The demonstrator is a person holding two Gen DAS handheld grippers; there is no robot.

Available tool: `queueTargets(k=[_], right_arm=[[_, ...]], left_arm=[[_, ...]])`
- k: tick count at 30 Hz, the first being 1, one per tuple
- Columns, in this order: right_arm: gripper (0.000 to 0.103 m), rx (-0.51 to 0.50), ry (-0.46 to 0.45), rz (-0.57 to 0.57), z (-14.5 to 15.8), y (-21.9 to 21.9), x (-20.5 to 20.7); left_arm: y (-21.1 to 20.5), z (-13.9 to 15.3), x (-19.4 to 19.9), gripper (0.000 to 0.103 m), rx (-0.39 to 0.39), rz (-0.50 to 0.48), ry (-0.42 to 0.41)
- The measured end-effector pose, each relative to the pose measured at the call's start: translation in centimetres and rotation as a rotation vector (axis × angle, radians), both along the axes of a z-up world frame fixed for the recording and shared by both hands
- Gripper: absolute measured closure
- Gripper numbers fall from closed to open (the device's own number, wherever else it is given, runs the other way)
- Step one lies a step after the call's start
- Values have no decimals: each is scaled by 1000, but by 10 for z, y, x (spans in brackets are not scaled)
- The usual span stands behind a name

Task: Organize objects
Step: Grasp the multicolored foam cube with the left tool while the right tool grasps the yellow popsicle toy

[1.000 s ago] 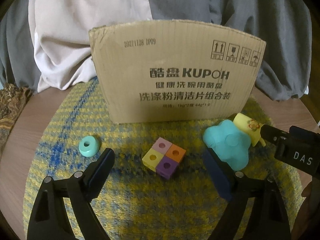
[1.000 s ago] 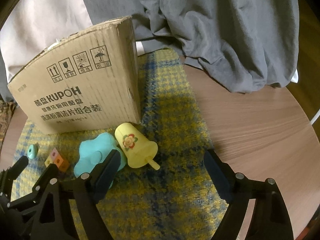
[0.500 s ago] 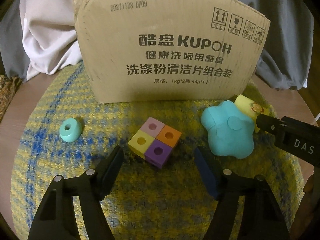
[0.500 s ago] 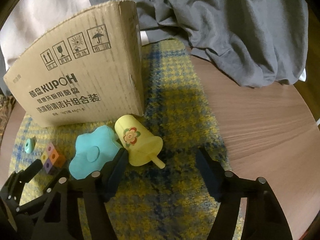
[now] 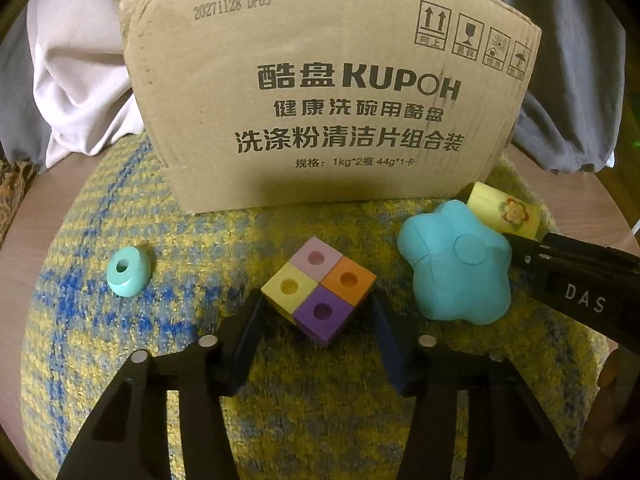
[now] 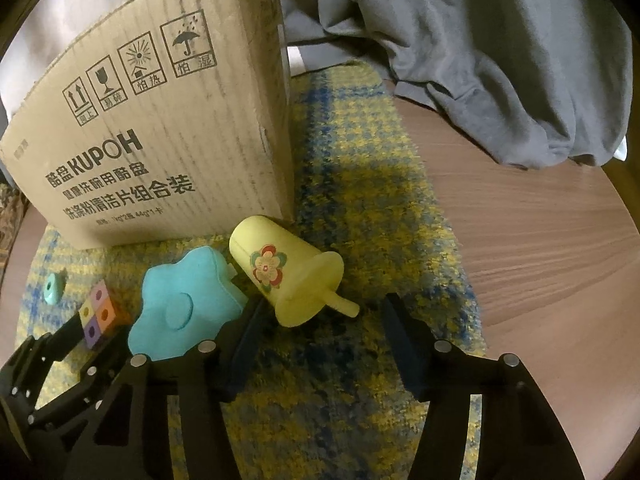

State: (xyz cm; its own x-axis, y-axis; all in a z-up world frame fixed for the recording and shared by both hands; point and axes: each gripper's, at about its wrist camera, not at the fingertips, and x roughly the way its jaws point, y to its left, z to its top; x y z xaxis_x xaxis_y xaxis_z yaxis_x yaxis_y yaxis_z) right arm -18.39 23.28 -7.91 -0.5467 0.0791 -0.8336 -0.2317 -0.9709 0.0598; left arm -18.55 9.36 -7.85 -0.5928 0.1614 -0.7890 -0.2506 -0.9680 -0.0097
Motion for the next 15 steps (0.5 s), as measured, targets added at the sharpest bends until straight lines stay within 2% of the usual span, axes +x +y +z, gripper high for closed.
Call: queueTargets(k=[4,15], right_arm=[[55,-7,-4,13,-2,0,0],[60,-15,19,9,3,0,6]], left_arm=[[2,0,2,53,-3,-6,4],[6,6,11,57,5,-10,19]])
